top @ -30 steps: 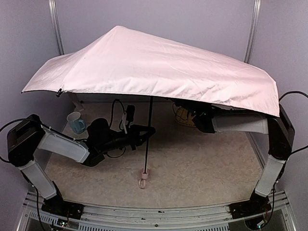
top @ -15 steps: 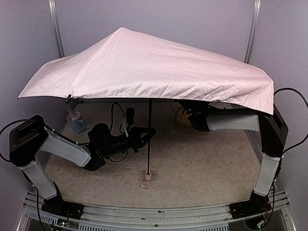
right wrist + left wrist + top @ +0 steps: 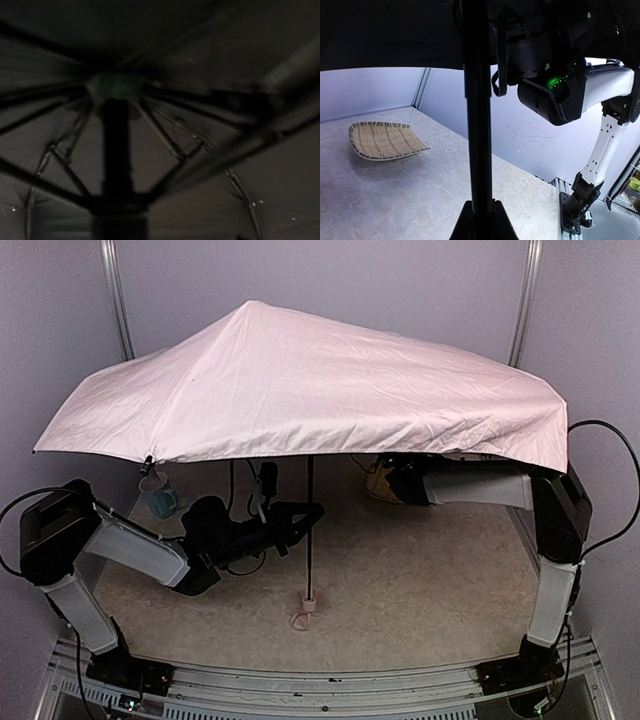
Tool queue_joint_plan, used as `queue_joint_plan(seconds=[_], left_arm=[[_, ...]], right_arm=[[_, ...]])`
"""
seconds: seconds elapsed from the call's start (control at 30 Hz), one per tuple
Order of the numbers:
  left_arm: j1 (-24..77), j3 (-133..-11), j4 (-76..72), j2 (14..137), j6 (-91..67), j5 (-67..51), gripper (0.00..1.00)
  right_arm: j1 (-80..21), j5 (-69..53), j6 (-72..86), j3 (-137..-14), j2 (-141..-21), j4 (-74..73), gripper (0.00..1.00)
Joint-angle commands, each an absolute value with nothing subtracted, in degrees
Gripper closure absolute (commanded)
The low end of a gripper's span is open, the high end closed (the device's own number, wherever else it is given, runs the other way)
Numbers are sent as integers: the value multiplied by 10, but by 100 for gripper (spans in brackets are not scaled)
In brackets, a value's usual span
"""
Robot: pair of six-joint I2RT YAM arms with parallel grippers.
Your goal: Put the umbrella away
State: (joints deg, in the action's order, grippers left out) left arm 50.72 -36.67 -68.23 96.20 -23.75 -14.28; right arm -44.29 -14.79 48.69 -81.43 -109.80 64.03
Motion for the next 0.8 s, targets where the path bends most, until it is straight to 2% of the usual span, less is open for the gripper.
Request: queue_joint_plan(seconds=[0.0,0.1,0.17,0.23,0.43,0.6,0.77], left_arm=[[512,-373,-731,966,-217,-149,100],[512,-374,-737,969,-222,-149,100],[512,-374,-738,972,-223,-150,100],[512,-374,-738,973,-223,-151,100],[512,-373,-736,971,-221,-152,100],[512,-374,-732,969,-220,-153,100],[512,-374,-733,969,-221,-155,100]], right_arm=[[-437,-176,478,-836,-1104,665,36],[-438,-180,484,-830,-1104,688,38],[-438,-175,489,-829,-1104,691,49],[-438,-168,488,-828,-1105,693,56],[-438,-166,486,-838,-1111,672,61],[-436,-160,481,-846,-1117,656,59],[-431,-164,494,-856,-1127,653,77]])
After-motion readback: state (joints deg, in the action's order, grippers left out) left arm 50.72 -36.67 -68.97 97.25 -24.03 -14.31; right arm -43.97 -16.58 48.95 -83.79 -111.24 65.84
